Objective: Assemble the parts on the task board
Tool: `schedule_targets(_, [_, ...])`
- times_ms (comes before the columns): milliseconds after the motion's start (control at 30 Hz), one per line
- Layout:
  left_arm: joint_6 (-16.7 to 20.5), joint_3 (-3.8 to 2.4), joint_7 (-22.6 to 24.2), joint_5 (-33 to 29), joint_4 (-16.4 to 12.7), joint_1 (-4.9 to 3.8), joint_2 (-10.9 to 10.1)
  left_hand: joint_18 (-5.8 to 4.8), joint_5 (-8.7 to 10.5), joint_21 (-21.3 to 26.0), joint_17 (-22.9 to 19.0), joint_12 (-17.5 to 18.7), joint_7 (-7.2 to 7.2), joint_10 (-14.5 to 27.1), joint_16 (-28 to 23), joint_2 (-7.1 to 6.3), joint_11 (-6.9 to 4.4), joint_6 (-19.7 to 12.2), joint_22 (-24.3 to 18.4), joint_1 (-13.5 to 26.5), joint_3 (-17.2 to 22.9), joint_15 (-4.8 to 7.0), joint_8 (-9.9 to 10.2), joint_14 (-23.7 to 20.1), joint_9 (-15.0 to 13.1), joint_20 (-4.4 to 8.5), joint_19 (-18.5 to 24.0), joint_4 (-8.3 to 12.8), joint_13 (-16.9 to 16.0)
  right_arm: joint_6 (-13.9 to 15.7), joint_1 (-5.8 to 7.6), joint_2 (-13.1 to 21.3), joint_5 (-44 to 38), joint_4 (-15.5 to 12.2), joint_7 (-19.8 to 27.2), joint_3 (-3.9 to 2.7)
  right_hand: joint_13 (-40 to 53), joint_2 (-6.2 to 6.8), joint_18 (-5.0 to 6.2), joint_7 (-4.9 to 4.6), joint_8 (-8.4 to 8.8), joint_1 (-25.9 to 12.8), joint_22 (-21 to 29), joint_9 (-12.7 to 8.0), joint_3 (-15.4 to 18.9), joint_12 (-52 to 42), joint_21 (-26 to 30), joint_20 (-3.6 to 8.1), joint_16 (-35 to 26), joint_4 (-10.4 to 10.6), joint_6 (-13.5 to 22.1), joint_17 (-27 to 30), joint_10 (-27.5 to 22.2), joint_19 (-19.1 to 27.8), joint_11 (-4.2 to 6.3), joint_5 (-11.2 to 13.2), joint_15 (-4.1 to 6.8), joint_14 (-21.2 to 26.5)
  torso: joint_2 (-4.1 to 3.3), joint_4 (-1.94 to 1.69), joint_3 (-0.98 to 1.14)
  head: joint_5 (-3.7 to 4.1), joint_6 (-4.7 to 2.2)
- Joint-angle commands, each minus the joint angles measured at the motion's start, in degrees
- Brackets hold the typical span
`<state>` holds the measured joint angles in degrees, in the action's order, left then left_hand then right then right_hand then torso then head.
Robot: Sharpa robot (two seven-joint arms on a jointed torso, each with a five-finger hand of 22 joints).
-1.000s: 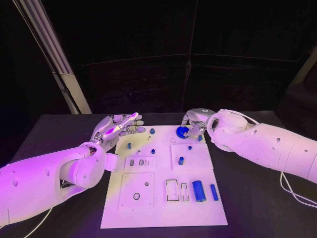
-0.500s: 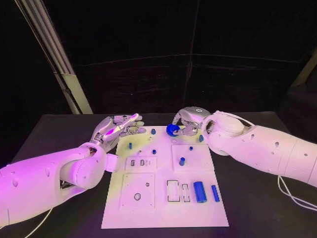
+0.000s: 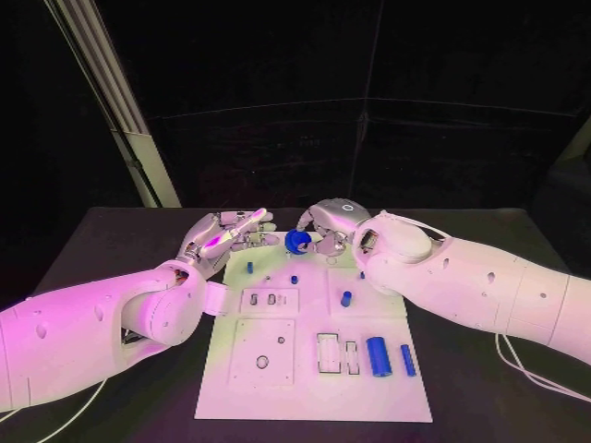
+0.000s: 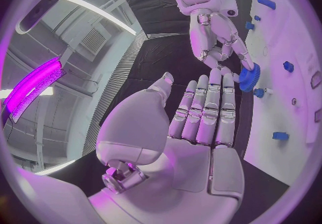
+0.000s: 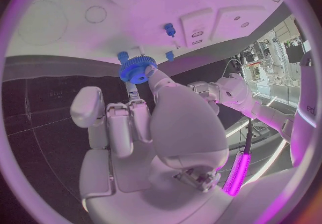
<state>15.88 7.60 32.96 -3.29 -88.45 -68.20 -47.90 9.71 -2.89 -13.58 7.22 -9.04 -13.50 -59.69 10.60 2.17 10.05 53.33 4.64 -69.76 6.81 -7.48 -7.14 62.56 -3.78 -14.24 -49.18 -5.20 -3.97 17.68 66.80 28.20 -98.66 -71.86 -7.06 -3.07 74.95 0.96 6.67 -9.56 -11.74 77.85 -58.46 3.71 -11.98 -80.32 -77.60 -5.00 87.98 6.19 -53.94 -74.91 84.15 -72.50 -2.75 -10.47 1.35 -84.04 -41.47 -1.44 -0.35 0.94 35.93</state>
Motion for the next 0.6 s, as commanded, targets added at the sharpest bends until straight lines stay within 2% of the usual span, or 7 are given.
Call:
schedule_targets(33, [-0.92, -0.05, 0.47, 0.04, -0.05, -0.09, 0.16, 0.88, -0.24, 0.20, 0.07, 0.39, -0.25, -0.02, -0.18, 0.15, 0.23, -0.43, -0.07, -0.23, -0.19, -0.17, 0.37, 0.13, 0.02, -0.09, -0.41, 0.06, 0.06, -0.74, 0.01, -0.90, -1.24, 0.96, -0.66, 0.31, 5.34, 0.09, -0.63, 1.78, 0.36, -0.27, 0.06, 0.14, -0.24, 0.17, -0.07, 0.00, 0.22, -0.04, -2.41, -10.92, 0.09, -0.07, -0.04, -0.01, -0.08, -5.05, -0.07, -0.20, 0.01, 0.10, 0.13])
schedule_targets(167, [-1.00, -0.05, 0.46, 0.04, 0.05, -0.09, 0.33, 0.88, -0.24, 0.20, 0.07, 0.40, -0.25, -0.02, -0.18, 0.15, 0.23, -0.42, -0.08, -0.22, -0.19, -0.17, 0.37, 0.13, 0.02, -0.09, -0.41, 0.05, 0.06, -2.25, -0.27, -2.55, -1.27, 2.40, -0.78, 0.76, 5.34, 0.10, -0.63, 1.78, 0.38, -0.27, 0.04, 0.14, -0.27, 0.17, -0.08, 0.00, 0.23, -0.05, -2.41, -10.94, 0.09, -0.08, -0.04, 0.01, -0.09, -5.05, -0.04, -0.09, 0.06, -0.17, 0.35])
schedule_targets(300, [-1.00, -0.05, 0.46, 0.04, 0.09, -0.10, 0.41, 0.88, -0.24, 0.20, 0.07, 0.40, -0.25, -0.02, -0.18, 0.15, 0.23, -0.42, -0.08, -0.22, -0.19, -0.17, 0.37, 0.13, 0.02, -0.09, -0.41, 0.05, 0.06, -3.21, -0.40, -3.52, -1.28, 3.34, -0.95, 1.01, 5.34, 0.11, -0.62, 1.77, 0.43, -0.28, 0.10, 0.13, -0.32, 0.18, -0.05, -0.01, 0.22, -0.07, -2.39, -10.91, 0.09, -0.04, -0.05, 0.03, -0.10, -5.05, -0.04, -0.08, 0.04, -0.08, 0.42])
schedule_targets(600, [-1.10, -0.05, 0.47, 0.04, 0.13, -0.10, 0.51, 0.88, -0.24, 0.20, 0.07, 0.40, -0.25, -0.02, -0.18, 0.15, 0.23, -0.42, -0.08, -0.22, -0.19, -0.17, 0.37, 0.13, 0.02, -0.09, -0.41, 0.05, 0.06, -3.45, -0.50, -4.69, -1.46, 4.95, -1.15, 1.18, 5.20, 0.33, -0.63, 1.65, 0.81, -0.49, 0.11, 0.10, -0.54, 0.37, -0.02, -0.06, 0.17, -0.12, -2.16, -10.81, -0.03, -0.04, -0.14, 0.07, -0.16, -5.02, -0.07, -0.16, 0.03, 0.10, 0.32])
